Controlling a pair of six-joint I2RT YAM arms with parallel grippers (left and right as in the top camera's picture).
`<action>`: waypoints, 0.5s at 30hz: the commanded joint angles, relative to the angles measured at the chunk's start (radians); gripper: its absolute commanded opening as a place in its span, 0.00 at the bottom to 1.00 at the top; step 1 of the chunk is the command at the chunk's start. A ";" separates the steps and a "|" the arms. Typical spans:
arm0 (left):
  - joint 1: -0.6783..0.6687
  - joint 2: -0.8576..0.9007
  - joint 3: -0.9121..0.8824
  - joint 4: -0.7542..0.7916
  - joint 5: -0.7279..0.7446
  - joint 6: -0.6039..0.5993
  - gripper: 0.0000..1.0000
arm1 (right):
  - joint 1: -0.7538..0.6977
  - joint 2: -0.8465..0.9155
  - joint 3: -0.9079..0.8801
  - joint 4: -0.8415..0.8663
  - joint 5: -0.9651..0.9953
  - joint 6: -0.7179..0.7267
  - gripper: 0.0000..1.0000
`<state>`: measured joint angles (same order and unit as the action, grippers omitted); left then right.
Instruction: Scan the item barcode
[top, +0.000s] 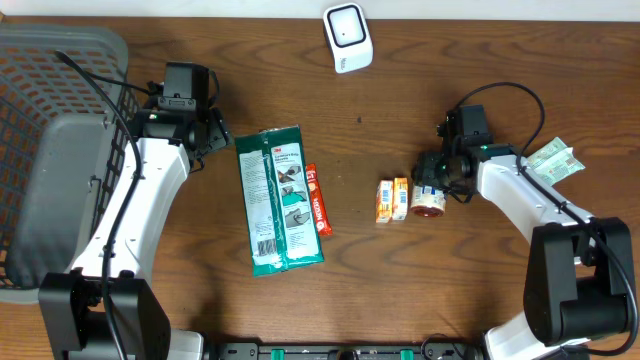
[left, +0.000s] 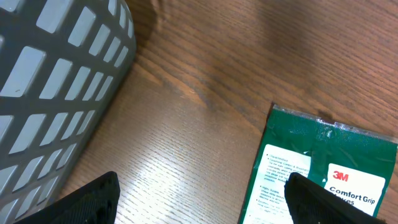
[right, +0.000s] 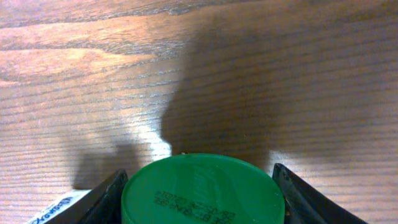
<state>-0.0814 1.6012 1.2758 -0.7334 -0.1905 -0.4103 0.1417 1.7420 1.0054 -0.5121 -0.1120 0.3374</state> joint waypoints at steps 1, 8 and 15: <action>0.000 0.000 0.005 -0.003 -0.021 0.010 0.85 | 0.014 -0.067 0.023 -0.005 0.006 0.005 0.56; 0.000 0.000 0.005 -0.003 -0.021 0.010 0.85 | 0.016 -0.218 0.023 -0.027 0.011 -0.086 0.53; 0.000 0.000 0.005 -0.003 -0.021 0.010 0.85 | 0.029 -0.294 0.022 -0.042 0.108 -0.119 0.52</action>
<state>-0.0814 1.6012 1.2758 -0.7338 -0.1905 -0.4103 0.1440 1.4647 1.0061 -0.5529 -0.0784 0.2508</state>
